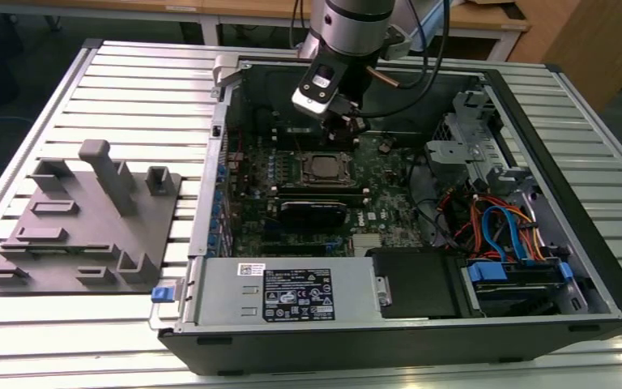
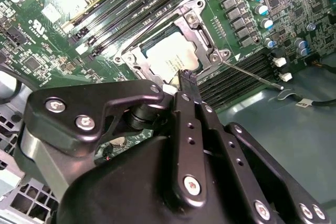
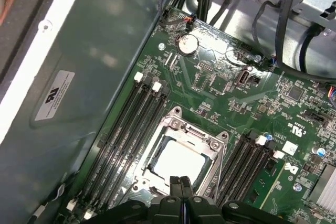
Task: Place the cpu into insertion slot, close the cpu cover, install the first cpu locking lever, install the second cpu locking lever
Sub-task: 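Install the first cpu locking lever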
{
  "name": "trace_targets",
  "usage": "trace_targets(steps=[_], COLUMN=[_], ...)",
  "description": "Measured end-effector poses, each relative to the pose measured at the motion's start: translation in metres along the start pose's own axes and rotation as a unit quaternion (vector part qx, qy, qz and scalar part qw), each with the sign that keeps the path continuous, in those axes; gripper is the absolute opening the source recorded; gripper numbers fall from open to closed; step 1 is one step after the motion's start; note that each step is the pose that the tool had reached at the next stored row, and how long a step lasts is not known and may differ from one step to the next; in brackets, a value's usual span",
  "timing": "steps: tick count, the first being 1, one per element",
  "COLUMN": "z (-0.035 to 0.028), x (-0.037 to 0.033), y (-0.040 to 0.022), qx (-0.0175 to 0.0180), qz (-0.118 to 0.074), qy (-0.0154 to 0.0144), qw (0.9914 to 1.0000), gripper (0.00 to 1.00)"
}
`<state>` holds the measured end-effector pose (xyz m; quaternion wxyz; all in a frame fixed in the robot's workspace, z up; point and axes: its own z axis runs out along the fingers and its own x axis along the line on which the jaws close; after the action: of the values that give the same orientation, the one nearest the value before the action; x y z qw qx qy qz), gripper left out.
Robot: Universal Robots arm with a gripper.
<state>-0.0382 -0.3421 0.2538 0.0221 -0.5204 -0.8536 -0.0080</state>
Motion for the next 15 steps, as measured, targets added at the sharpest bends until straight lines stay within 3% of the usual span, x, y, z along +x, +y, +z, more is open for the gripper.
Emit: trace_targets(steps=[15], z=[0.0], x=[0.0], y=[0.0], qx=[0.0015], qz=[-0.032], qy=[-0.0003], qw=[0.99949], gripper=[0.11])
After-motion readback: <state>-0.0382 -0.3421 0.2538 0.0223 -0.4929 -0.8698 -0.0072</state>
